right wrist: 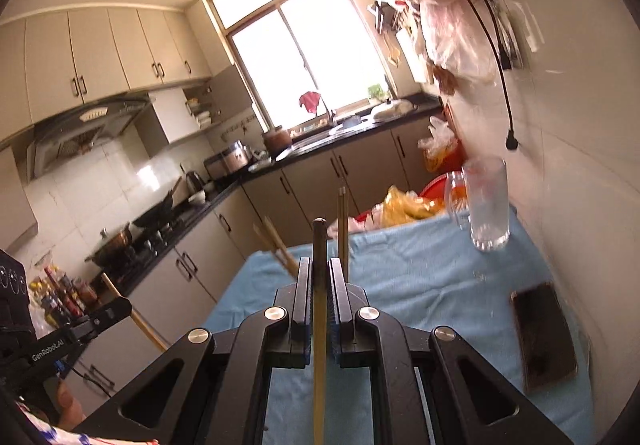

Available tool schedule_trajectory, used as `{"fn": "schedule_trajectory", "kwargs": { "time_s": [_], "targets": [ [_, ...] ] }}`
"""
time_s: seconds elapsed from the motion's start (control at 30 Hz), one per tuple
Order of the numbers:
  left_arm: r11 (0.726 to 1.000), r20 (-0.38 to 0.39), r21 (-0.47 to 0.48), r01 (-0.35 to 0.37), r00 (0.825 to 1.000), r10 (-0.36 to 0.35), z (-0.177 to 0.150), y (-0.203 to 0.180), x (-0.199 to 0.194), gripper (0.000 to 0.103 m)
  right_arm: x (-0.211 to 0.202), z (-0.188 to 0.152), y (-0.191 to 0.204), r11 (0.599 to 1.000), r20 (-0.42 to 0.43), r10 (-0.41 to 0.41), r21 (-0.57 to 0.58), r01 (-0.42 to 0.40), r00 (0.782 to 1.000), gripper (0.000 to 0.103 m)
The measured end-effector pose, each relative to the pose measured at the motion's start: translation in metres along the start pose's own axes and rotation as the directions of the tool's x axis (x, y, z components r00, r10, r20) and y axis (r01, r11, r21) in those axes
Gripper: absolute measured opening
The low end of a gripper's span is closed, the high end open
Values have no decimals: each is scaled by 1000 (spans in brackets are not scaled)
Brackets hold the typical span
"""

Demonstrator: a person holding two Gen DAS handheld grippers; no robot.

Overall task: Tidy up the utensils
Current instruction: 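Lift both held chopsticks and carry them above the black holder, then open the left tool into the holder while the right tool releases its chopstick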

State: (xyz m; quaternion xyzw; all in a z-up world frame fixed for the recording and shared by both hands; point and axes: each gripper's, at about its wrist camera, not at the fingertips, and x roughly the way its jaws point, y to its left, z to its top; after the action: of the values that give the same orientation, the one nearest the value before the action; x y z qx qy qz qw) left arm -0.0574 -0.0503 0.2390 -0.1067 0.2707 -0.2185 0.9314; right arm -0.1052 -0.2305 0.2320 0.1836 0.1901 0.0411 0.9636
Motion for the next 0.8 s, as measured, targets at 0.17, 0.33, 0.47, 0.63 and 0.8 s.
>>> {"fn": "schedule_trajectory", "kwargs": {
  "time_s": [0.17,0.33,0.47,0.63,0.8],
  "targets": [
    [999,51,10,32,998,-32,37,-10,18,6,20,31,8,1000,65,7,3,-7,998,7],
    [998,105,61,5,994,-11,69,-22,39,6,50,55,15,1000,127,-15,-10,16,992,7],
    [997,104,78,-5,995,-4,92,-25,69,6,77,65,16,998,158,-50,-27,54,986,7],
    [997,45,67,23,999,-26,105,-23,118,6,110,61,10,997,146,-68,-33,73,987,7],
    [997,-80,72,36,996,-31,90,-24,171,6,138,44,0,996,76,-71,-43,74,995,7]
  ]
}}
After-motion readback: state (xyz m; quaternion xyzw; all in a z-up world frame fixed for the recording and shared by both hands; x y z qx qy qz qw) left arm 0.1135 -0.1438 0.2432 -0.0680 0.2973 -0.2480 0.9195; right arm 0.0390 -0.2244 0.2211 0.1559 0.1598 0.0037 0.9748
